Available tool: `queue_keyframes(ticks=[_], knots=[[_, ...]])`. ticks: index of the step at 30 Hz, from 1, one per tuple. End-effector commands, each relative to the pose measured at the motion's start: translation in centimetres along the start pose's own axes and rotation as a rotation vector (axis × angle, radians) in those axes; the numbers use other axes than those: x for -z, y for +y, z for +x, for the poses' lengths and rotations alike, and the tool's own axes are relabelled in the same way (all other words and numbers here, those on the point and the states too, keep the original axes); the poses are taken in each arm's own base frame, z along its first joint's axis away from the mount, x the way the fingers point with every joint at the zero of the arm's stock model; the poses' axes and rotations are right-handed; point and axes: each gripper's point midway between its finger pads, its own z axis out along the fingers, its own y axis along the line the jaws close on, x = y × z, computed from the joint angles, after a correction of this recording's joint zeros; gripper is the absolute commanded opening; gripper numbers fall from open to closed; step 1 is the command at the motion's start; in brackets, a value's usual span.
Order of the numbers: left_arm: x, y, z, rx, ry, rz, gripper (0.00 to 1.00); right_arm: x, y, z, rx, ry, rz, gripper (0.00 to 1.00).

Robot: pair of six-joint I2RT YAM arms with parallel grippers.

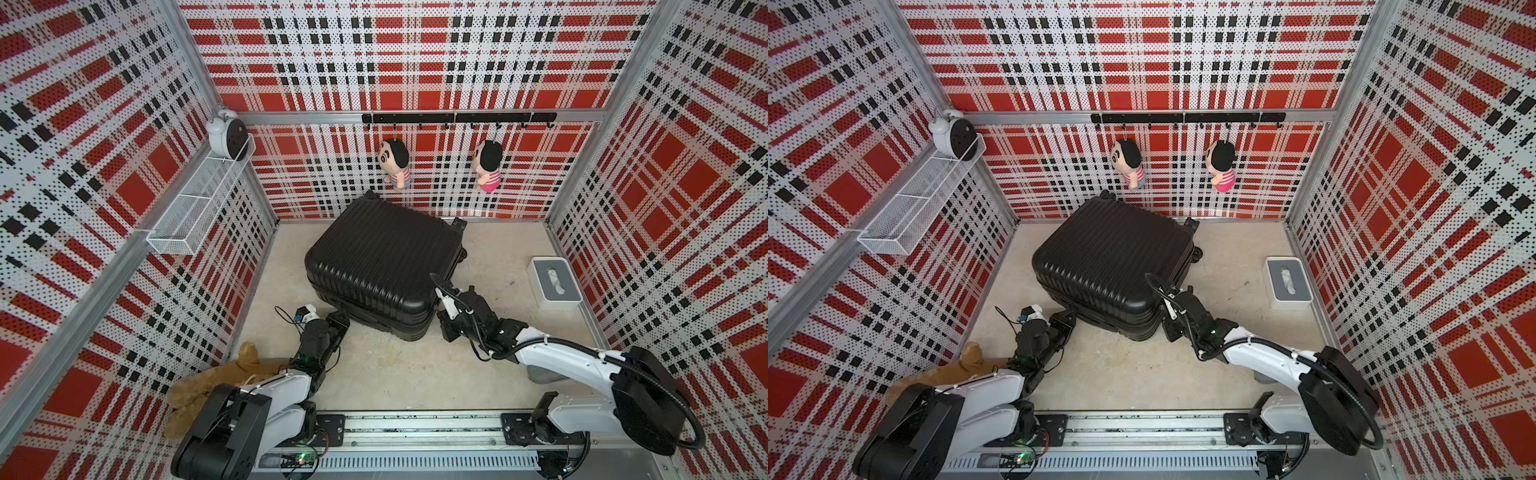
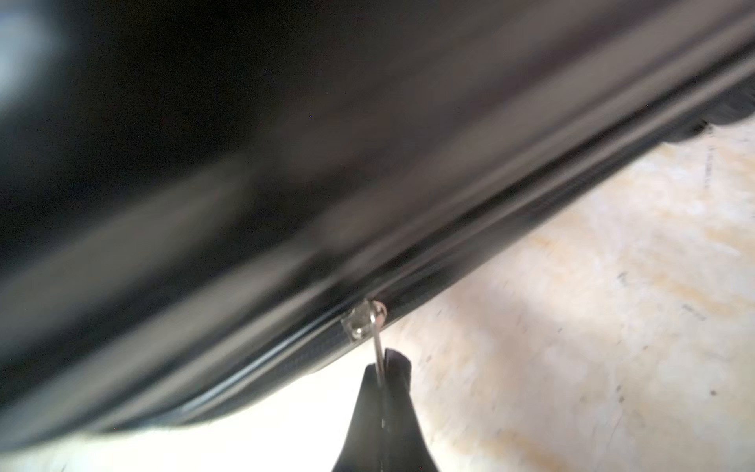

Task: Open the suitcase zippers
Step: Adjust the suitcase at the center of the board, then unzip the zipper on the suitcase.

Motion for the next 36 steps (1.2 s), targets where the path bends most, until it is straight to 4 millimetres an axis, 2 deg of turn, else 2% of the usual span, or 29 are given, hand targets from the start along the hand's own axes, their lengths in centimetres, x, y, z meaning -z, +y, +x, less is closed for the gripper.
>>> queue_keyframes(ticks=[1, 5, 8, 9, 11, 13, 15, 16, 18, 21, 25, 28, 32, 36], knots=[[-0.9, -4.5, 1.8, -0.125, 0.065, 0.138, 0.01, -1.4, -1.6, -3.8, -0.028, -0.089, 0.032, 0.0], [-1.8, -5.4, 4.0, -0.143, 0.11, 0.146, 0.01, -2.4, -3.8, -4.5, -0.059, -0.084, 0.076, 0.0], [-2.4, -7.0, 6.0, -0.156, 0.151, 0.174, 0.01, -2.7, -5.7, -4.4, -0.086, -0.076, 0.114, 0.0], [-2.5, -7.5, 6.7, -0.157, 0.16, 0.18, 0.01, -2.6, -2.5, -5.5, -0.022, -0.112, -0.091, 0.0], [-2.5, -8.4, 8.1, -0.159, 0.178, 0.195, 0.03, -2.3, -2.6, -5.3, -0.005, -0.113, -0.112, 0.0], [-2.4, -9.3, 9.4, -0.162, 0.199, 0.214, 0.09, -1.9, -3.0, -4.9, -0.001, -0.106, -0.101, 0.0], [-2.1, -9.9, 10.3, -0.169, 0.219, 0.23, 0.27, -1.4, -3.2, -4.3, -0.001, -0.103, -0.095, 0.0], [-1.9, -10.0, 10.6, -0.168, 0.226, 0.237, 0.37, -1.2, -3.3, -4.1, -0.003, -0.102, -0.094, 0.0], [-1.1, -9.9, 10.6, -0.162, 0.229, 0.243, 0.5, -0.9, -3.3, -3.3, -0.008, -0.096, -0.098, 0.0], [0.2, -9.0, 10.1, -0.162, 0.22, 0.219, 0.61, -0.5, -3.4, -2.7, -0.014, -0.095, -0.089, 0.0], [2.0, -8.2, 9.5, -0.208, 0.202, 0.17, 0.67, -0.3, -3.6, -2.2, -0.019, -0.089, -0.08, 0.0], [3.4, -8.8, 8.8, -0.239, 0.181, 0.164, 0.69, -0.3, -3.4, -1.7, -0.028, -0.086, -0.094, 0.0], [4.3, -12.0, 9.4, -0.294, 0.217, 0.236, 0.72, -0.1, -3.3, -1.1, -0.037, -0.089, -0.102, 0.0], [4.1, -16.3, 12.4, -0.368, 0.301, 0.324, 0.75, 0.0, -3.2, -1.0, -0.041, -0.085, -0.11, 0.0]])
